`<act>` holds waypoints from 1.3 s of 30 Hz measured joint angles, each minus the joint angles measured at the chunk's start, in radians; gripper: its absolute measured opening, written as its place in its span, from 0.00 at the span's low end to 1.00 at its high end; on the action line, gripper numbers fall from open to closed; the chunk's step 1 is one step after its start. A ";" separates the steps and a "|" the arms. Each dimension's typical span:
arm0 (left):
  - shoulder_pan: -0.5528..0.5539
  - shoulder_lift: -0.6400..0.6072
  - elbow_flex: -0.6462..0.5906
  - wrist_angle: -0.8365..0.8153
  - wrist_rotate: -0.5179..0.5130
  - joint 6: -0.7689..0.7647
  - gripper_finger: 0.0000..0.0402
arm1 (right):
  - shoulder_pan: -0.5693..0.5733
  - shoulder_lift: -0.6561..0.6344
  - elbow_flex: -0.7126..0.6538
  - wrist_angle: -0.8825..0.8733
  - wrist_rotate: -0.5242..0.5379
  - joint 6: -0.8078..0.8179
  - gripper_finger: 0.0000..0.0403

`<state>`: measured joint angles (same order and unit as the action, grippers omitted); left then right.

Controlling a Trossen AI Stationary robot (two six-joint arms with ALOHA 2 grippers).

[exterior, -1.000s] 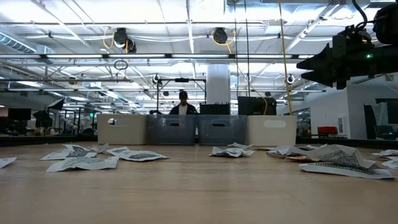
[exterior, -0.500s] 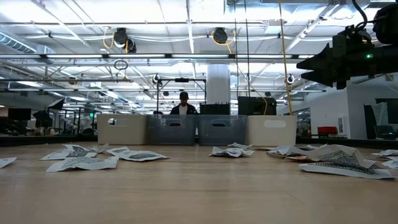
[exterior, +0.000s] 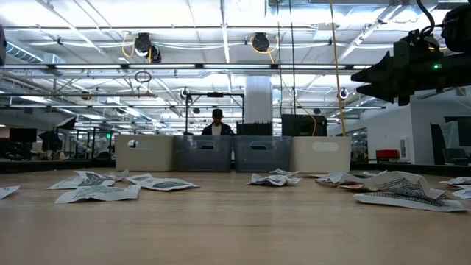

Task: Pick & Place First Aid Supplies
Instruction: Put the bandage into the gray bin

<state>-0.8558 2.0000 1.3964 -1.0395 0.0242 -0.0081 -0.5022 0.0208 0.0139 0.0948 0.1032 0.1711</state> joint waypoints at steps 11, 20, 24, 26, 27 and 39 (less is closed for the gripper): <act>0.005 0.051 0.003 -0.004 -0.005 -0.039 0.68 | 0.000 0.000 0.000 0.000 0.000 0.000 0.74; 0.004 0.052 0.002 -0.008 0.001 -0.053 0.48 | 0.000 0.000 0.000 0.000 0.000 0.000 0.74; 0.004 0.052 0.001 -0.010 0.000 -0.059 0.34 | 0.000 0.000 0.000 0.000 0.000 0.000 0.74; 0.004 0.052 0.001 -0.010 0.000 -0.058 0.28 | 0.000 0.000 0.000 0.000 0.000 0.000 0.74; 0.005 0.052 0.001 -0.010 0.000 -0.058 0.25 | 0.000 0.000 0.000 0.000 0.000 0.000 0.74; 0.009 0.035 -0.003 -0.037 0.000 -0.054 0.02 | 0.000 0.000 0.000 0.000 0.000 0.000 0.74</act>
<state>-0.8471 2.0349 1.3932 -1.0764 0.0246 -0.0619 -0.5026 0.0208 0.0143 0.0948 0.1033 0.1711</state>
